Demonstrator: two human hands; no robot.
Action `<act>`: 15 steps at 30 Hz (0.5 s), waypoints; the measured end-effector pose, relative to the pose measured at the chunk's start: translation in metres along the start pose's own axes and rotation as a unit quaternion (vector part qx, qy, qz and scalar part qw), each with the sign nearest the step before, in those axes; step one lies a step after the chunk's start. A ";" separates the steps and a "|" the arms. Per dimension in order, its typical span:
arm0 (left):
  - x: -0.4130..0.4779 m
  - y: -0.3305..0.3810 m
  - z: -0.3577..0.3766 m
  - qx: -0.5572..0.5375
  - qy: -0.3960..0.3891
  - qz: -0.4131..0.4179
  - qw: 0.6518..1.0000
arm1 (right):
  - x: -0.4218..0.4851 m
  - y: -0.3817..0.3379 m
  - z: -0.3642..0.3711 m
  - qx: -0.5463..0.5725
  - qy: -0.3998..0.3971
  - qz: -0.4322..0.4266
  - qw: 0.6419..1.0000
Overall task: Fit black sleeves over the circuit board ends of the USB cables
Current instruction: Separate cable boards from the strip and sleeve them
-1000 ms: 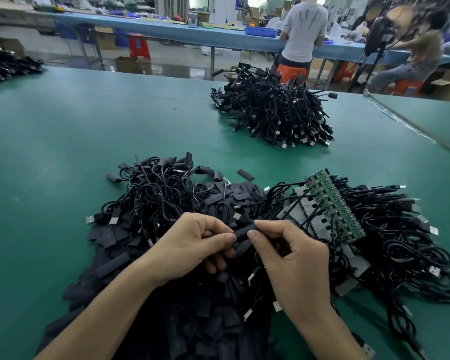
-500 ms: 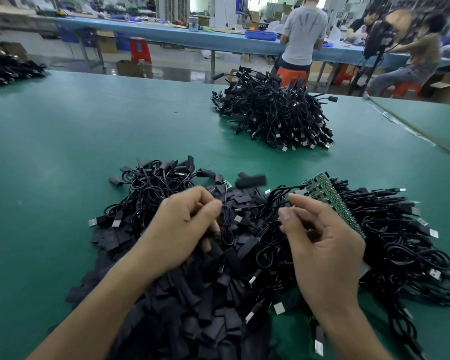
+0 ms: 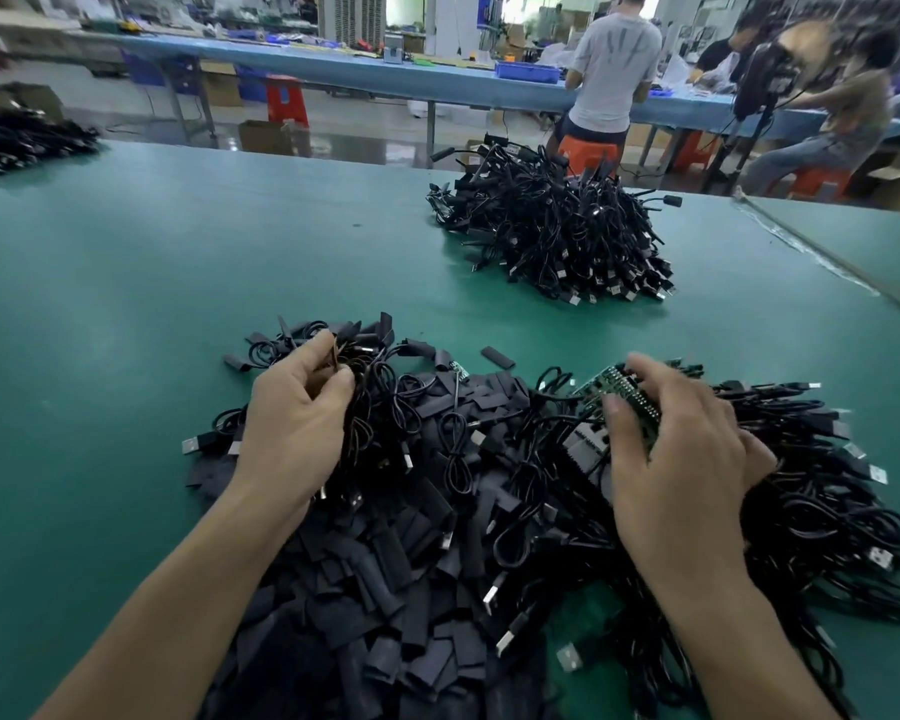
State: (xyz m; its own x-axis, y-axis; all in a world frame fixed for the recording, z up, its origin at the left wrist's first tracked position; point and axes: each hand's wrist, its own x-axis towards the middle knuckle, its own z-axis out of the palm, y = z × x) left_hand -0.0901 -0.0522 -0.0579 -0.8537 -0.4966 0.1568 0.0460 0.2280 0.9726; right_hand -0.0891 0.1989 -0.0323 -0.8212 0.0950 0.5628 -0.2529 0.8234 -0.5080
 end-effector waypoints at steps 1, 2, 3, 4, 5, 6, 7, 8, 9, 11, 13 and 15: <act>0.000 0.001 -0.001 0.008 0.012 0.014 1.000 | 0.001 -0.002 0.000 0.021 0.002 -0.020 1.000; 0.000 0.001 -0.002 0.026 0.024 0.028 0.999 | 0.002 -0.002 0.000 0.051 -0.004 -0.035 0.998; 0.001 0.001 -0.003 0.065 0.036 0.045 0.996 | 0.003 -0.001 0.000 0.079 -0.016 -0.043 0.996; 0.000 0.002 -0.005 0.121 0.044 0.061 0.990 | 0.004 0.000 -0.001 0.102 -0.030 -0.046 0.993; -0.002 0.003 -0.006 0.181 0.052 0.073 0.979 | 0.006 0.000 -0.002 0.118 -0.044 -0.045 0.991; -0.006 0.005 -0.006 0.237 0.064 0.090 0.965 | 0.007 -0.001 -0.003 0.132 -0.060 -0.040 0.989; -0.010 0.008 -0.005 0.279 0.080 0.119 0.949 | 0.008 -0.002 -0.004 0.145 -0.078 -0.033 0.986; -0.015 0.013 -0.002 0.300 0.089 0.162 0.936 | 0.010 -0.003 -0.004 0.160 -0.098 -0.025 0.982; -0.021 0.018 0.001 0.297 0.079 0.203 0.930 | 0.011 -0.004 -0.005 0.171 -0.114 -0.023 0.978; -0.032 0.028 0.008 0.228 -0.018 0.237 0.944 | 0.012 -0.006 -0.005 0.183 -0.134 -0.032 0.973; -0.043 0.032 0.018 0.130 -0.138 0.199 0.962 | 0.013 -0.011 -0.003 0.200 -0.159 -0.047 0.966; -0.053 0.028 0.029 0.080 -0.194 0.164 0.964 | 0.011 -0.015 -0.002 0.228 -0.198 -0.063 0.951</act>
State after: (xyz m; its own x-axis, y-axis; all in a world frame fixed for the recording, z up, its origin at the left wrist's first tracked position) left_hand -0.0587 0.0048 -0.0443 -0.9380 -0.0326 0.3451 0.2922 0.4612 0.8378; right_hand -0.0931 0.1889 -0.0177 -0.8756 -0.2809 0.3930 -0.4828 0.4779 -0.7338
